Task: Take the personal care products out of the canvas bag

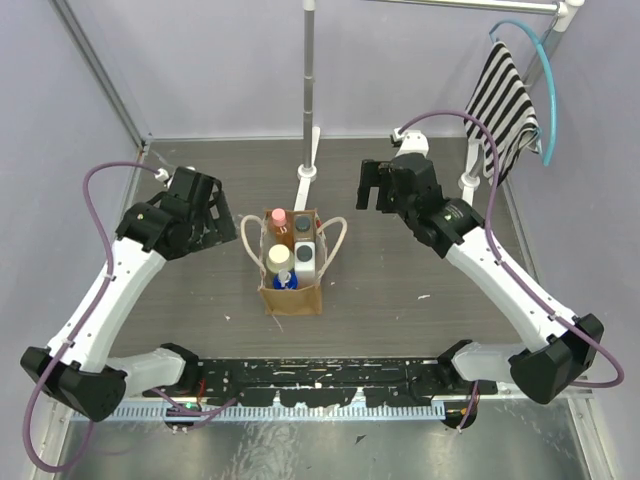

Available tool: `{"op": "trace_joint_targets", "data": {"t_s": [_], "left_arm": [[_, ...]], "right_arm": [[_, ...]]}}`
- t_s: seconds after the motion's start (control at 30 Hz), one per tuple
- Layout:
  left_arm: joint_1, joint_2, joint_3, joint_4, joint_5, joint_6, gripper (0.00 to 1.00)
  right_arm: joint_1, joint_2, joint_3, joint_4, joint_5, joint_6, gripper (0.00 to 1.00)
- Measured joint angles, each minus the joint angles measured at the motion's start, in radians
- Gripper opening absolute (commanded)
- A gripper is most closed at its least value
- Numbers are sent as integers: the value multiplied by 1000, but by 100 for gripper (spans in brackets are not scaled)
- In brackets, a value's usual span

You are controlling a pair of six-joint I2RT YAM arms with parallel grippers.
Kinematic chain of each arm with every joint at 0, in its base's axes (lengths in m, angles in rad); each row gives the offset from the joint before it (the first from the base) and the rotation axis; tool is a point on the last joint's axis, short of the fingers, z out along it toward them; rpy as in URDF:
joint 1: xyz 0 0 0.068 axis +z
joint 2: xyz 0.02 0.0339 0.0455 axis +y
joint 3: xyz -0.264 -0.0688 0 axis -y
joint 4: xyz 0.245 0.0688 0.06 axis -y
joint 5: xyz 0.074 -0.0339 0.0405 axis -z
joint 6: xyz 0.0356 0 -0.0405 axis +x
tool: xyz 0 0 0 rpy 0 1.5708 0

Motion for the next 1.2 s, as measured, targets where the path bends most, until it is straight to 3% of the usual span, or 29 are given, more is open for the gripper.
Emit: {"op": "trace_joint_targets", "data": {"t_s": [0.27, 0.57, 1.2], "left_arm": [[0, -72, -3, -26, -19, 21, 99], [0, -29, -19, -42, 0, 24, 99], [0, -85, -19, -40, 52, 25, 99]], "right_arm": [[6, -47, -2, 54, -159, -7, 100], [137, -19, 73, 55, -183, -8, 100], [317, 520, 442, -35, -193, -45, 93]]}}
